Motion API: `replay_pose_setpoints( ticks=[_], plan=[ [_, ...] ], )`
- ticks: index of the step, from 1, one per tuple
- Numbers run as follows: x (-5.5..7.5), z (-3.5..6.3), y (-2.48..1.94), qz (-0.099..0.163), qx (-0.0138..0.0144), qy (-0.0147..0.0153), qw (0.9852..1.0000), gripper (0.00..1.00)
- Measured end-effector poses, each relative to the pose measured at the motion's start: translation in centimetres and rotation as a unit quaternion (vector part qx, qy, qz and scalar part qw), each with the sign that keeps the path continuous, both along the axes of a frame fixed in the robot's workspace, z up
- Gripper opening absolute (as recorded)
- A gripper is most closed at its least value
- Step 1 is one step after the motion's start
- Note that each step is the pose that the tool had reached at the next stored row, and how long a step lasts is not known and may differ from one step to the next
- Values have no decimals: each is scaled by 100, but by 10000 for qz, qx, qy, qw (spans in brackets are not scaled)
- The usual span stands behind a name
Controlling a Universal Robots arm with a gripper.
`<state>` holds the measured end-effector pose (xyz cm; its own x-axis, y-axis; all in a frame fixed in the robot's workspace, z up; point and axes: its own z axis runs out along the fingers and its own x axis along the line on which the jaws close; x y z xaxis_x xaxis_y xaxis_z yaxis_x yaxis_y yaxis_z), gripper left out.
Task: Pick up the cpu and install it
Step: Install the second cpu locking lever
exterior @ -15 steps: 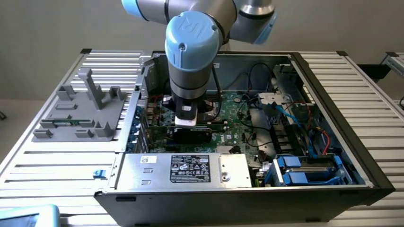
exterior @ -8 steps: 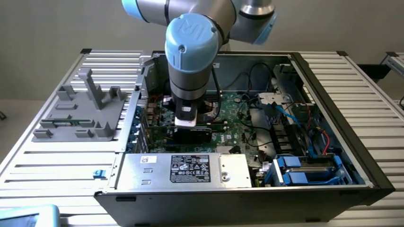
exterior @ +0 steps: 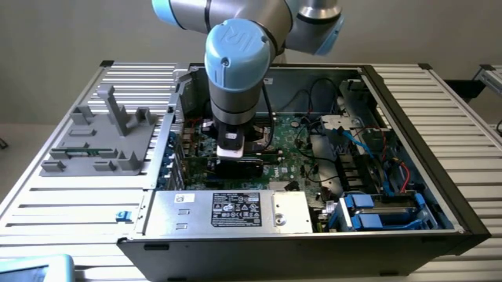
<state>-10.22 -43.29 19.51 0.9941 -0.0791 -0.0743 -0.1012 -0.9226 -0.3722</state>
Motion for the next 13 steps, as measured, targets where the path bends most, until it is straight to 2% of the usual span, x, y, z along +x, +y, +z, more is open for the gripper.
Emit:
replay_pose_setpoints(
  ticks=[13],
  plan=[
    [-10,-25,5,0,-3,0,10000,11]
  ],
)
